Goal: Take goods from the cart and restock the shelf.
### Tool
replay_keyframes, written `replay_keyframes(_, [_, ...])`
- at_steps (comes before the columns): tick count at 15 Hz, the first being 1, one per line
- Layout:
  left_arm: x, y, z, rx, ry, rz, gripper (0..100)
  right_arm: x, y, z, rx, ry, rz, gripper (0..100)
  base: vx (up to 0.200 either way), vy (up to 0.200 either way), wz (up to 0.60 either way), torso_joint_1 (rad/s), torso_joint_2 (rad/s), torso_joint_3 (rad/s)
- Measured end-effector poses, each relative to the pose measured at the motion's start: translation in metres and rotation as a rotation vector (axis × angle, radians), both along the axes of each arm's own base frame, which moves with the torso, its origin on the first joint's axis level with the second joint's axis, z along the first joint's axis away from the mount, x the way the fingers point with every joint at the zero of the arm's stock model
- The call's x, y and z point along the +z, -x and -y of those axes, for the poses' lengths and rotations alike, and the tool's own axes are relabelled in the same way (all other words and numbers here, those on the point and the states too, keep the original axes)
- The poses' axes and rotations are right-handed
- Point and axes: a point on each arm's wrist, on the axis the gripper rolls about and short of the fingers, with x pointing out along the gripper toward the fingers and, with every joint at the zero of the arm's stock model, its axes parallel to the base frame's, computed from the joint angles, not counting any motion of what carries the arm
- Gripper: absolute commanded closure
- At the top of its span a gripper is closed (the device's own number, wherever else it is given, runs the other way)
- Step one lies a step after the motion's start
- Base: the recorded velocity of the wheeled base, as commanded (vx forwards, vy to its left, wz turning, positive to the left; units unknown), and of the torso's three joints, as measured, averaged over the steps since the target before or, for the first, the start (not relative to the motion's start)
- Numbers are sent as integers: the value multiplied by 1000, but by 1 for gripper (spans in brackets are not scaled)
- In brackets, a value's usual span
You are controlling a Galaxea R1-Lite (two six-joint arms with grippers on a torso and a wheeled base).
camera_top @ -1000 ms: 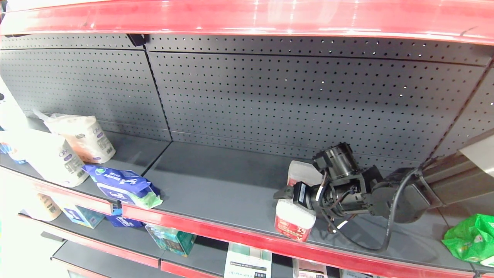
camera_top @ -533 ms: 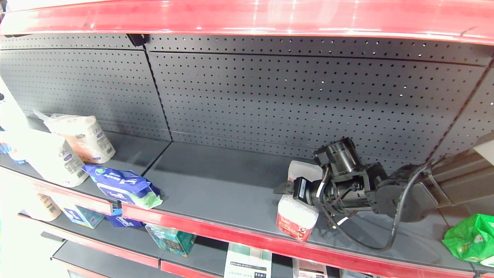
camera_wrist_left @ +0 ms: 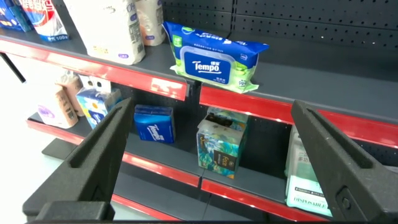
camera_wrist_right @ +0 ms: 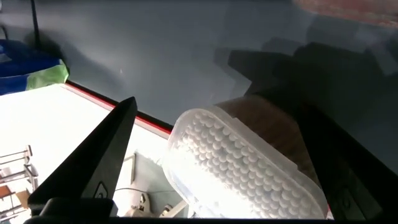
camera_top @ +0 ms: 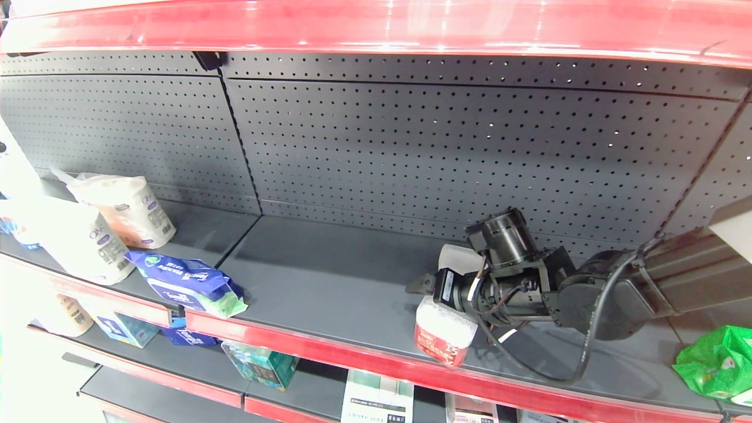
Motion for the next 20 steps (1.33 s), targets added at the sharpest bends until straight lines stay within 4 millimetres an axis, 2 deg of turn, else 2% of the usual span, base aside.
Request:
replay_keyframes(3, [0, 0, 0, 0, 0, 0, 0, -2, -3, 5, -22, 7, -4, 0, 0, 0, 0, 0, 0, 0])
replay_keyframes(6, [0, 0, 0, 0, 0, 0, 0, -2, -6, 23, -56, 25, -2, 0, 0, 0, 0, 0, 0, 0])
replay_keyframes(11, [0, 0, 0, 1, 0, 0, 0, 26, -2, 47, -87, 14, 85, 0, 0, 0, 0, 0, 0, 0])
replay_keyframes(13, [0, 0, 0, 0, 0, 0, 0, 43, 11, 62, -91, 21, 141, 0, 0, 0, 0, 0, 0, 0])
replay_keyframes(16, [0, 0, 0, 0, 0, 0, 0, 68, 42, 105, -48, 110, 281, 0, 0, 0, 0, 0, 0, 0])
replay_keyframes(18, [0, 0, 0, 0, 0, 0, 0, 82, 73, 132, 22, 217, 415, 0, 0, 0, 0, 0, 0, 0])
replay_keyframes(20, [0, 0, 0, 0, 0, 0, 0, 90, 114, 152, 79, 325, 552, 0, 0, 0, 0, 0, 0, 0])
